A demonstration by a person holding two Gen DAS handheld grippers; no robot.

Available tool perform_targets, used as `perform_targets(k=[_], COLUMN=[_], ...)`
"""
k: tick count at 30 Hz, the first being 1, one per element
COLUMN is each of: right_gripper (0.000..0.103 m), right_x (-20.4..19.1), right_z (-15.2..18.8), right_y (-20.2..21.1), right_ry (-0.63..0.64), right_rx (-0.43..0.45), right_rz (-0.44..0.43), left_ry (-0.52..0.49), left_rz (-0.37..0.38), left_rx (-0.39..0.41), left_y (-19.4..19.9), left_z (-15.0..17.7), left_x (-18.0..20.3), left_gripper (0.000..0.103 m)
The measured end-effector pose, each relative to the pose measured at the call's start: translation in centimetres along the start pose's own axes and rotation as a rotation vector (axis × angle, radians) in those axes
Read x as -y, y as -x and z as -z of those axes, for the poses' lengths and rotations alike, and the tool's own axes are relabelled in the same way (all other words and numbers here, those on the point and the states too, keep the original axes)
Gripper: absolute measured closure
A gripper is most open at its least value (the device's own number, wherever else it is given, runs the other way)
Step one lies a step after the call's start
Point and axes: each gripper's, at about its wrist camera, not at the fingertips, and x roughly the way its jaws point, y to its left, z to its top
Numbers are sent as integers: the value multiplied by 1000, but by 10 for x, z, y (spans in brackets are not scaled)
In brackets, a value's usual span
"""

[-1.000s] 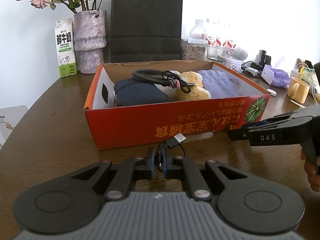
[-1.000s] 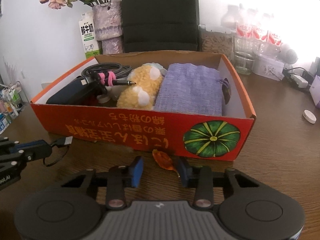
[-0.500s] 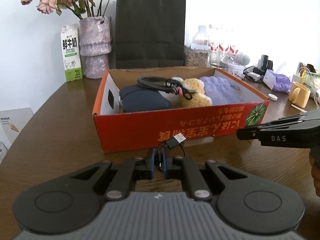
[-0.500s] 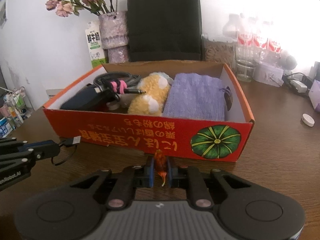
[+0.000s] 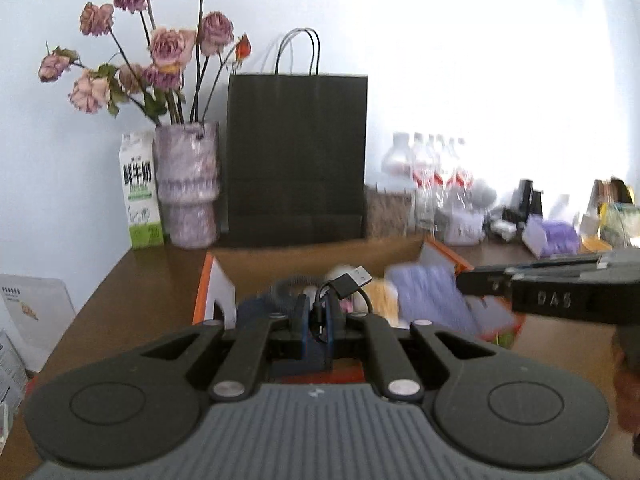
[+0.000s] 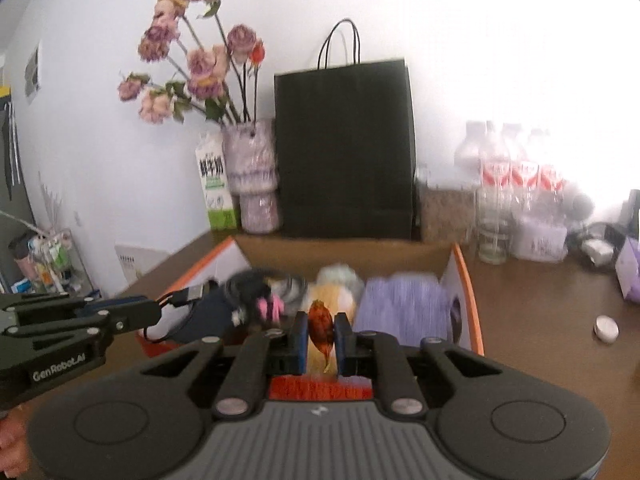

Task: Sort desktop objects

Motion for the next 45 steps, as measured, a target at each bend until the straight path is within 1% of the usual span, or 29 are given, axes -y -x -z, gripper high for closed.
perform_targets(k=[3,8,15,17,22,25,28,29,31,32,33,34,36,37,38,39,40,41,42,44,45], right_gripper=[91,91,91,91,91,91,90,88,87,85,80,77,63,59,49,40,37,29,15,8,7], right_x=[4,14,31,36,41,41,39,38,36,34,34,34,34,34,34,33,32,32,31,30,30], right_z=[-14,-32,-41,-39,-32,-29,-27,-26,-25,-26,-26,-27,-29,-31,-32,-33,-34,-35,-36,-38,-39], right_y=[-16,-57,-114,-127,-146,-147,-148,-149,-148,-147,-145,-142,-135,-131,-128,-123,-119,-114,-110,-98,-92], right_ry=[-13,-18,-22,-42,-42,-45,-31,-28,-20,-14,-11,-10,-13,-12,-9,-4,-1,0,0,-2,-5], right_rx=[4,-37,-109,-129,-164,-166,-178,-186,-189,-187,-182,-178,-165,-156,-148,-139,-131,-125,-118,-97,-88], right_rz=[1,3,11,-2,-6,-20,-18,-18,-9,-3,1,5,5,7,13,21,25,27,30,41,40], left_ry=[1,-13,-52,-44,-35,-27,-24,-23,-22,-23,-26,-28,-29,-29,-32,-35,-36,-33,-28,-22,-20], left_rz=[-10,-26,-51,-59,-58,-43,-43,-42,-41,-43,-46,-46,-49,-56,-62,-66,-72,-79,-88,-118,-127], left_rx=[3,-43,-129,-156,-205,-221,-233,-238,-239,-237,-232,-222,-204,-191,-177,-167,-158,-152,-144,-109,-94], left_y=[-22,-67,-124,-136,-152,-155,-156,-156,-155,-153,-151,-147,-140,-135,-130,-126,-120,-115,-110,-97,-91], left_z=[-16,-33,-37,-36,-31,-28,-25,-24,-24,-24,-25,-26,-28,-30,-32,-33,-35,-36,-37,-39,-39], left_x=[0,-1,-4,-7,-10,-10,-9,-9,-9,-9,-9,-9,-9,-9,-9,-8,-8,-9,-9,-11,-12], left_gripper=[95,95,95,95,95,95,94,94,92,90,89,87,74,63,59,57,51,36,29,11,6])
